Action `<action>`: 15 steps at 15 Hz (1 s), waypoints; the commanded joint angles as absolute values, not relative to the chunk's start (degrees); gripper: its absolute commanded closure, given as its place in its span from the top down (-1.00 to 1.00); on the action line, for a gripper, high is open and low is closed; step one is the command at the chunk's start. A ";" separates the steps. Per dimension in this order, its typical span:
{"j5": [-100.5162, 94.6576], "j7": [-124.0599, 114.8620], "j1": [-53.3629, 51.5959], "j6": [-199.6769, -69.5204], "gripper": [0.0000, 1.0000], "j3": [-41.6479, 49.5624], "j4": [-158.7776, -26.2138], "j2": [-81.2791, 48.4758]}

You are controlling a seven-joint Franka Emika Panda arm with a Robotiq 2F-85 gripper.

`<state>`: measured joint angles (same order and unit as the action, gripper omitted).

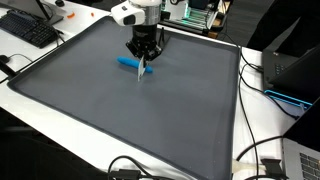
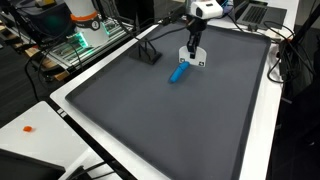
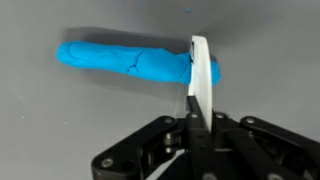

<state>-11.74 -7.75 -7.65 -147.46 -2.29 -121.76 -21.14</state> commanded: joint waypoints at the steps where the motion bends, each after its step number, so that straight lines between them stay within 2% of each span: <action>1: -12.54 -7.07 -7.98 -148.20 -0.98 -1.22 -122.81 -23.10; 15: -0.88 -0.93 -4.93 -139.27 -0.98 -4.79 -123.16 -21.13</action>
